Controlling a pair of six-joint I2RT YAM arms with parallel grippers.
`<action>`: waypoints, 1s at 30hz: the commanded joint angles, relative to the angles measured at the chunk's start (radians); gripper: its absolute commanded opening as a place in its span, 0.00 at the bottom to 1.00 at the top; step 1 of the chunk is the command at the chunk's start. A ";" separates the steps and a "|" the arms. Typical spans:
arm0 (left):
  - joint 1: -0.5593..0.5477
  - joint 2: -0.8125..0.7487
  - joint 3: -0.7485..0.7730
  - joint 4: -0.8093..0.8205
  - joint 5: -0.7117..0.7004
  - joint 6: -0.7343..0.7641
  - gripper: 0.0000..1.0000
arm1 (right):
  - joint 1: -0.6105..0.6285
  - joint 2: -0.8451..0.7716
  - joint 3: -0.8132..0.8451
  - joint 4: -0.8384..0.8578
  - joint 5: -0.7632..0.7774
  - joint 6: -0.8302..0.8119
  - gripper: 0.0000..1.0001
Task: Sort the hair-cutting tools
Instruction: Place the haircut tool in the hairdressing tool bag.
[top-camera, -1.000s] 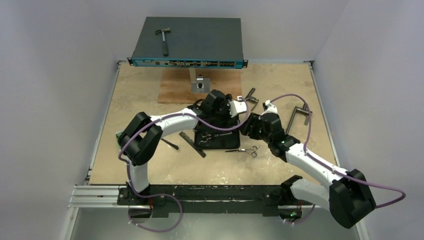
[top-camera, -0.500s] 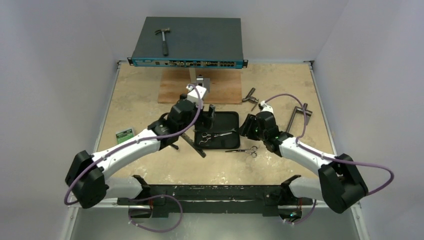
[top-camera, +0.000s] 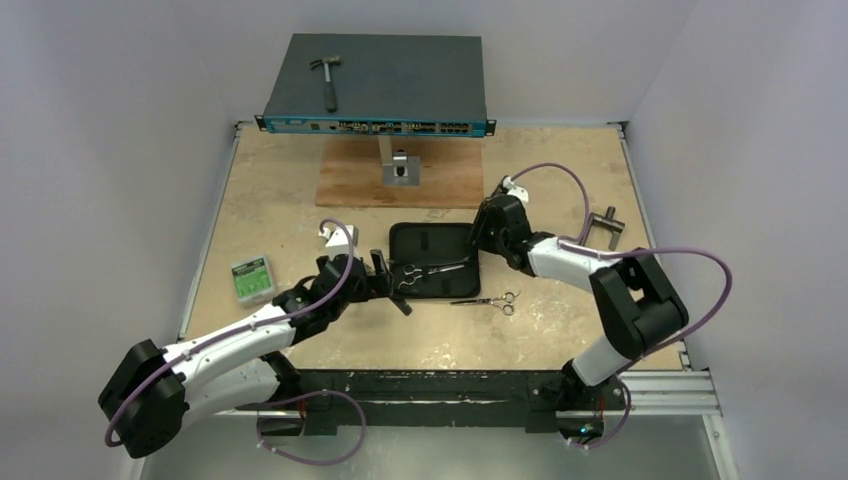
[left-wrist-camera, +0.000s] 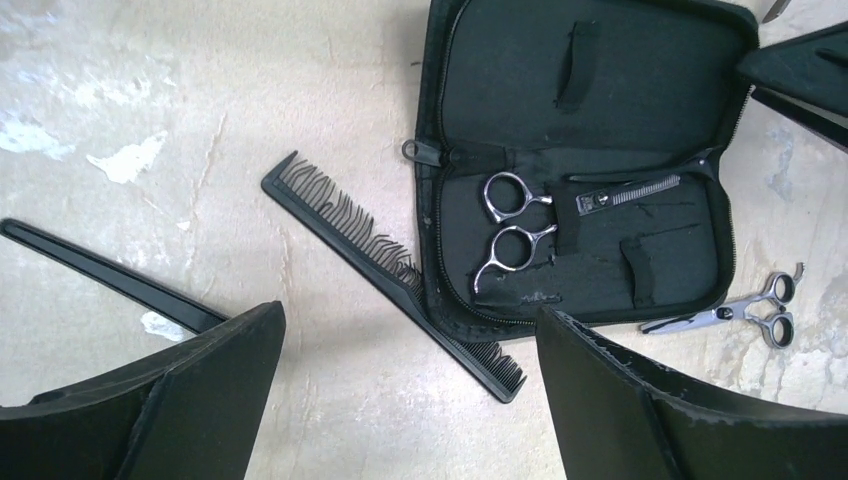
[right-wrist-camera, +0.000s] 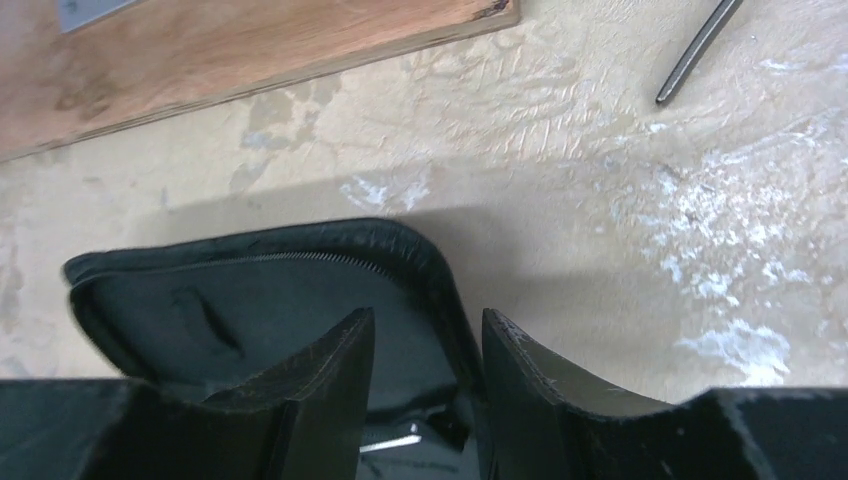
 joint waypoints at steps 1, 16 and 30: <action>0.000 0.039 -0.030 0.111 0.038 -0.086 0.94 | -0.007 0.093 0.075 0.020 0.053 -0.003 0.42; -0.002 0.128 -0.040 0.196 0.126 -0.035 0.87 | 0.063 0.000 -0.172 0.042 0.017 0.049 0.31; -0.002 0.180 -0.038 0.204 0.149 -0.065 0.86 | 0.164 -0.241 -0.276 -0.074 0.049 0.128 0.33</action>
